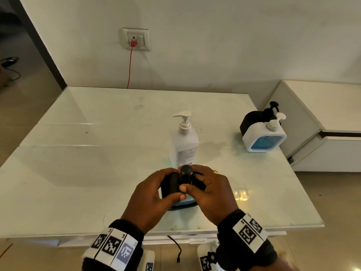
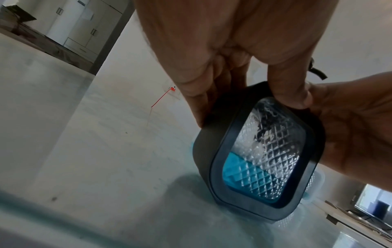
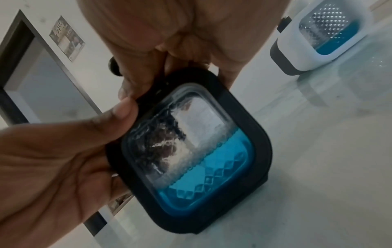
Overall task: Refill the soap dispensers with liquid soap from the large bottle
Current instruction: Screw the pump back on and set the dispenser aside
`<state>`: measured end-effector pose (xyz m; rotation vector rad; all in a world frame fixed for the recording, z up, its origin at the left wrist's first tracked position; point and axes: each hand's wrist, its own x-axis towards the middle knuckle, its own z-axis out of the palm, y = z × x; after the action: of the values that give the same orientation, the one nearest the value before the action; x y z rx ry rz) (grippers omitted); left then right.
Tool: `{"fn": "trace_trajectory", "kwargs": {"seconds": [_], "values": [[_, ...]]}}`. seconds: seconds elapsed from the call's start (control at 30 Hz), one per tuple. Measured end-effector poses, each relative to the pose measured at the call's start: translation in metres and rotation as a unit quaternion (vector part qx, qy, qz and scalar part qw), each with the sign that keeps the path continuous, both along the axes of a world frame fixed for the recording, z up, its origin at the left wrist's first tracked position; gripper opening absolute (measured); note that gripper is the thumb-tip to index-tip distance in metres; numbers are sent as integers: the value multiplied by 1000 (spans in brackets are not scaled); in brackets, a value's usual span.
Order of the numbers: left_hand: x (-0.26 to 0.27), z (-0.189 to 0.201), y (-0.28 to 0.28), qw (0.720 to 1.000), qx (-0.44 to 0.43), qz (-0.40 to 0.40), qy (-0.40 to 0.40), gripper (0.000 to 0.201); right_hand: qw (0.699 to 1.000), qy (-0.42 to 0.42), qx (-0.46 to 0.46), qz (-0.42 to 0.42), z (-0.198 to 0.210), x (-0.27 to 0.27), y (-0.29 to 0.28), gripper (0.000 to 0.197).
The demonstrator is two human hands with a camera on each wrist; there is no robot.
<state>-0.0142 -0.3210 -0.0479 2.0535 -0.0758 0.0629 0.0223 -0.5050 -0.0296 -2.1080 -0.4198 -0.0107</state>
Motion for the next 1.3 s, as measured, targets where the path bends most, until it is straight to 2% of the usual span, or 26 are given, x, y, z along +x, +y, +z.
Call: {"fn": "trace_trajectory", "kwargs": {"seconds": [0.13,0.27,0.53,0.8,0.9,1.13,1.3], "values": [[0,3,1,1000,-3,-7,8,50,1000,-19,1,5,1,-5,2,32],[0,3,3,1000,6,-18,13,54,999,14,9,48,9,2,-7,47],[2,5,9,1000,-1,-13,29,64,993,25,-85,83,11,13,-27,71],[1,5,0,999,9,-9,40,63,983,60,-144,95,20,16,-40,58],[1,8,-13,999,-4,-8,36,54,980,75,-169,72,28,16,-55,56],[-4,16,-42,999,19,-22,22,28,963,124,-236,-49,50,28,-122,61],[-2,15,-74,998,13,-33,54,25,945,121,-286,-106,53,50,-164,59]]}}
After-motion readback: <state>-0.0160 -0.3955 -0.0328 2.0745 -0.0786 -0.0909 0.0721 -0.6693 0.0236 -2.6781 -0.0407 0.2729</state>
